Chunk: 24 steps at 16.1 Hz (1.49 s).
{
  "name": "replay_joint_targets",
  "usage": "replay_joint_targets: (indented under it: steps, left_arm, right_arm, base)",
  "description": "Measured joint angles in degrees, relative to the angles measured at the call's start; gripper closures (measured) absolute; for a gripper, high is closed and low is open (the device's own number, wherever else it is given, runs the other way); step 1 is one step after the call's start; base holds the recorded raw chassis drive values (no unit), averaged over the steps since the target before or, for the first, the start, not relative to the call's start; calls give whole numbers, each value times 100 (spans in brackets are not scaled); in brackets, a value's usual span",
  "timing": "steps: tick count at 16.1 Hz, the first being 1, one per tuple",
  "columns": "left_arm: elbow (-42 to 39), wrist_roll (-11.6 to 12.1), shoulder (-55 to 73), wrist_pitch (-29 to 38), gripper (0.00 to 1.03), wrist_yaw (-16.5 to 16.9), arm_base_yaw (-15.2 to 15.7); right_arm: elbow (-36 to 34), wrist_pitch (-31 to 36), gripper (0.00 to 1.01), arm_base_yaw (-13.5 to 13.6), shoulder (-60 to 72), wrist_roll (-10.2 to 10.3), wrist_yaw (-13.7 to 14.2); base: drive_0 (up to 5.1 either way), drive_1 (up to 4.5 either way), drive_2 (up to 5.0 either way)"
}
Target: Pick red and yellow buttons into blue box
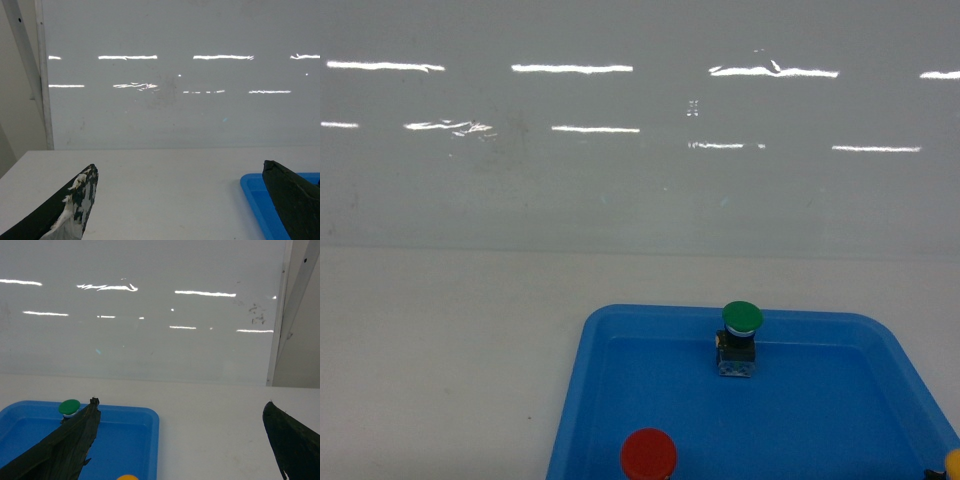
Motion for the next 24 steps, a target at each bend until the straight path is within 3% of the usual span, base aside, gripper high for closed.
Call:
replay_joint_targets:
  steps: [9,10,12,13,15,17,19,21,24]
  left_arm:
    - [0,-2,0,0,5,0,0]
    - [0,-4,-2,-79,5,140,92]
    - [-4,-24,-37,-216,5,345,573]
    - [-4,-26,-13,-195,5,332,544]
    - [0,-42,564,634,5,138,105]
    - [55,-118,2026,1639,5,-321,-614]
    - [437,-138,3189,2269,5,-647,-1250]
    - [1051,-181,4400,2616,5,-750,-1823]
    - [1705,-223,6214,2686,5,-1019,-2234]
  right_arm:
    - [0,0,3,0,0,0,0]
    - [0,2,3,0,0,0,7]
    - [-9,356,3,-7,85,20,-127]
    - [-13,564,3,4,291,22,-162]
    - [-13,1292,3,111,1056,44,-177]
    - [-11,2387,3,422,2376,44,-188]
    - [9,3152,3,533,3558,50,-256]
    - [203,3477,3,706,4844,57,-404]
    - [715,3895,3,903,6424,-63,-442]
  base:
    - [0,0,0]
    - [0,0,0]
    - [0,0,0]
    - [0,0,0]
    - [0,0,0]
    - [0,0,0]
    - [0,0,0]
    - [0,0,0]
    - [0,0,0]
